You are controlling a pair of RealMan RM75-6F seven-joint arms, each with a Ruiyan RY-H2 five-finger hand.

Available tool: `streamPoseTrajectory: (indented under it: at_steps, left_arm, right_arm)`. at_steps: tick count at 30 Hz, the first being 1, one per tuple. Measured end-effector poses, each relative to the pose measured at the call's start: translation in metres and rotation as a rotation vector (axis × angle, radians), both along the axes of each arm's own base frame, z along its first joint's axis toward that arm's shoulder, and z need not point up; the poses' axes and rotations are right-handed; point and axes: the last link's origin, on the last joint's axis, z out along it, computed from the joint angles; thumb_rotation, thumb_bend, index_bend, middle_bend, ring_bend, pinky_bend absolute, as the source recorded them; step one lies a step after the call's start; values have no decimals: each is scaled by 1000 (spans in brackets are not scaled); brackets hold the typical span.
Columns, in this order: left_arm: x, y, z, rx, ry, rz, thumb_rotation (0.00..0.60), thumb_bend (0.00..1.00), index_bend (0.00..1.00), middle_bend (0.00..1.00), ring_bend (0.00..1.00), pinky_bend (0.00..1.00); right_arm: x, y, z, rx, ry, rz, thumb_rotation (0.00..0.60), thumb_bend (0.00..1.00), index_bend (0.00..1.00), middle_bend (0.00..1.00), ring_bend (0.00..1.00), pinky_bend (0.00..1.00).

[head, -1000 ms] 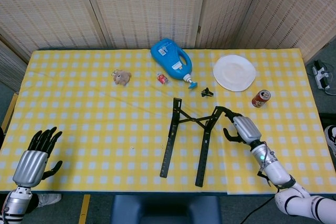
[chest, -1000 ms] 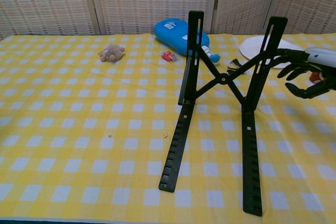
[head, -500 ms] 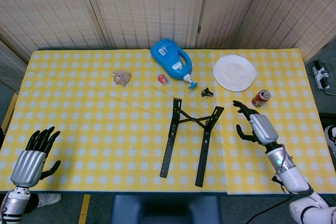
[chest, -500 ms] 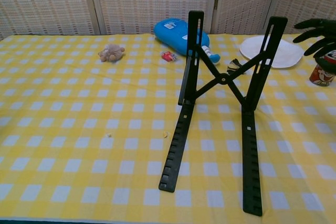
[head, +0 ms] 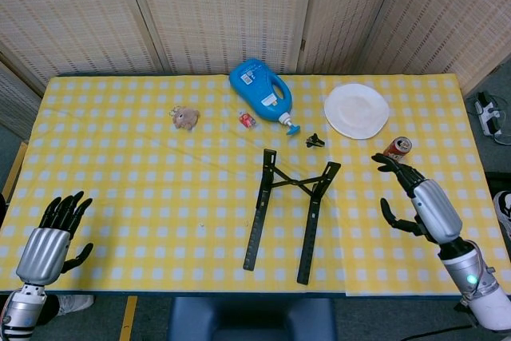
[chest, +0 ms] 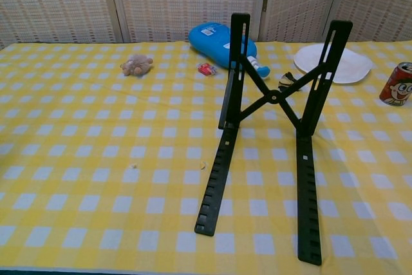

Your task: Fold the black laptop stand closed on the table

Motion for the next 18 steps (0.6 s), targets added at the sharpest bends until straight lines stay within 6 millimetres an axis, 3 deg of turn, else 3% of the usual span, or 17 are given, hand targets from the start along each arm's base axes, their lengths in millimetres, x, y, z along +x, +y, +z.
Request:
streamPoseTrajectory:
  at_steps: [3,8,18]
  left_arm:
    - [1,-1,0,-2,0,-1,600,342,0,27,37,0]
    - [1,-2,0,1,-1,-2,600,342,0,27,37,0]
    - [-4,-5,4,8,-3,13,600,342,0,27,37,0]
  right_arm:
    - [16,2,-10,73,-16,73,600,599,0,120,183,206]
    - [39,-5,-38,221,-4,154,600,599,0,0,11,3]
    - [95,-30,-137,533,61,244,600,599,0,0,0,0]
